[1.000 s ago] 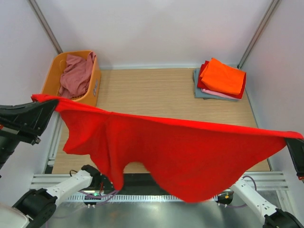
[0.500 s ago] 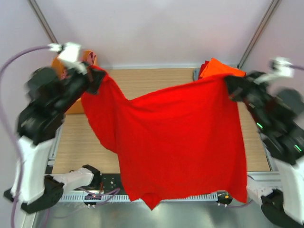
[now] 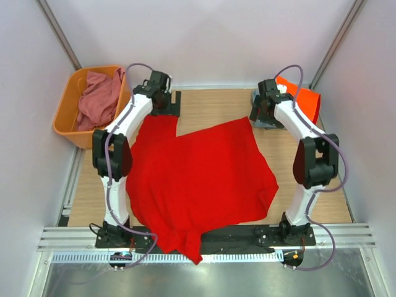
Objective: Fold and stack the t-shirts
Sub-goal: Flatten the tshirt out
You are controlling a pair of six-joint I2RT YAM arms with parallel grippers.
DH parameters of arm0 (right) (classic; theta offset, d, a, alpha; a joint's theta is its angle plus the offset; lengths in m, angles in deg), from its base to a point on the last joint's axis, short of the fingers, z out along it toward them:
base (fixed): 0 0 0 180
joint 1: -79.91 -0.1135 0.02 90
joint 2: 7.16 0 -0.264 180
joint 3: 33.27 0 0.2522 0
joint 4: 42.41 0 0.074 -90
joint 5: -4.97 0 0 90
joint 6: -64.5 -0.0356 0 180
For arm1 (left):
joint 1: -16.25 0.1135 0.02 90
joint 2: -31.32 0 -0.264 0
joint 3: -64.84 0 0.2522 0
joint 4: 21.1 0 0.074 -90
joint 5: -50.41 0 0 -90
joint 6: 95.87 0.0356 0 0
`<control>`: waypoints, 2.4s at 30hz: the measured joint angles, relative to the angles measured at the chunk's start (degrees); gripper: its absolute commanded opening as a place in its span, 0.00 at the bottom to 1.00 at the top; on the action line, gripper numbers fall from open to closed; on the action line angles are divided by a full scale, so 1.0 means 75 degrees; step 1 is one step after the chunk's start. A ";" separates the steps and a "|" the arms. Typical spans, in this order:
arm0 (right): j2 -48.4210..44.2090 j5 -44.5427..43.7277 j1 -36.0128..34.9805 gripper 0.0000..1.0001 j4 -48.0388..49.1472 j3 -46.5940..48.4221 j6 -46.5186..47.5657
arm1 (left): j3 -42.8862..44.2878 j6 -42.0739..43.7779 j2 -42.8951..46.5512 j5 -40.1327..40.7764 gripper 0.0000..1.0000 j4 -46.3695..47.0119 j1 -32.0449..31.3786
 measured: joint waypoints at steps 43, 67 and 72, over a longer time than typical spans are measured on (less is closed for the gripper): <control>0.2728 0.4296 -0.0685 0.97 0.1944 0.1699 -0.0673 | -0.3596 -0.2334 0.0516 0.1256 0.96 0.1588 -0.0032; 0.3209 0.4468 -0.0382 0.97 0.1139 0.3284 -0.0455 | 0.0627 -0.1291 -0.0650 0.1105 0.99 -0.0495 0.0195; 0.0012 0.3220 -0.1195 0.95 0.0833 0.1049 -0.0149 | -0.1390 -0.1306 0.2780 0.1256 0.98 -0.0198 -0.0117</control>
